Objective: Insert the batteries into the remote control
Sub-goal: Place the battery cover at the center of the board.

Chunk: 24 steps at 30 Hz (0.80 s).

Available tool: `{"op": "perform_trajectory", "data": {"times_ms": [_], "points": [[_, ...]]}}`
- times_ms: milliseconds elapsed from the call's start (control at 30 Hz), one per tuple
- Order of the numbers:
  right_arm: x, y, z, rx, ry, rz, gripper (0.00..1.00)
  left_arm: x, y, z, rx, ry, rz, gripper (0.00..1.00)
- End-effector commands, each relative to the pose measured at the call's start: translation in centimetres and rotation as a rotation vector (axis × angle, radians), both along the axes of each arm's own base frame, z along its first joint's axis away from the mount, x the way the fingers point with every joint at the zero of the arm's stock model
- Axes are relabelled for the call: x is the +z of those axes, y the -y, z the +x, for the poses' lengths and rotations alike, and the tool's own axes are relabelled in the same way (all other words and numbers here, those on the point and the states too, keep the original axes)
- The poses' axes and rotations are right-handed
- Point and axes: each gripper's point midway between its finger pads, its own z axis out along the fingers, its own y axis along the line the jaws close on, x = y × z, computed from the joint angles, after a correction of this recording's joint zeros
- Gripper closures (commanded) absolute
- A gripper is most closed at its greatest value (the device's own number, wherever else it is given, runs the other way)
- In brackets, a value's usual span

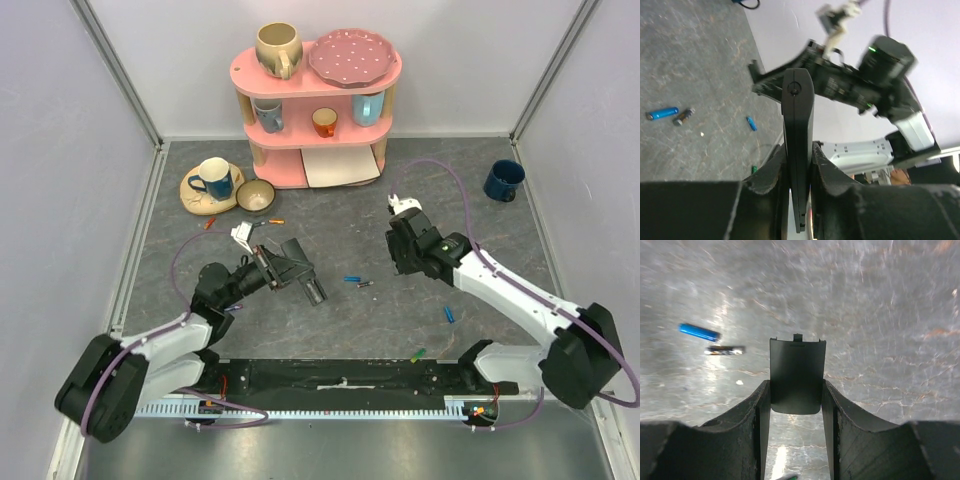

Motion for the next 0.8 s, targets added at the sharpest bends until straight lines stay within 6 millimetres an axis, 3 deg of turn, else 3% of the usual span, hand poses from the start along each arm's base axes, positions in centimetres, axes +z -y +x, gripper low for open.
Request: {"op": "perform_trajectory", "data": {"times_ms": [0,300,500,767], "points": [[-3.2,0.4,1.0,-0.005,-0.056,0.035,0.58,-0.1,-0.3,-3.1,-0.122,0.031,0.039,0.98],[-8.1,0.5,3.5,-0.058,-0.149,-0.011,0.59,0.9,-1.4,-4.7,-0.104,0.096,0.037,0.98],[-10.1,1.2,3.5,-0.086,-0.192,-0.036,0.58,1.4,-1.4,-5.1,-0.123,0.13,0.046,0.98],[-11.5,1.5,2.7,-0.087,-0.241,-0.045,0.41,1.0,-1.4,-4.6,-0.105,0.11,0.074,0.98]]}}
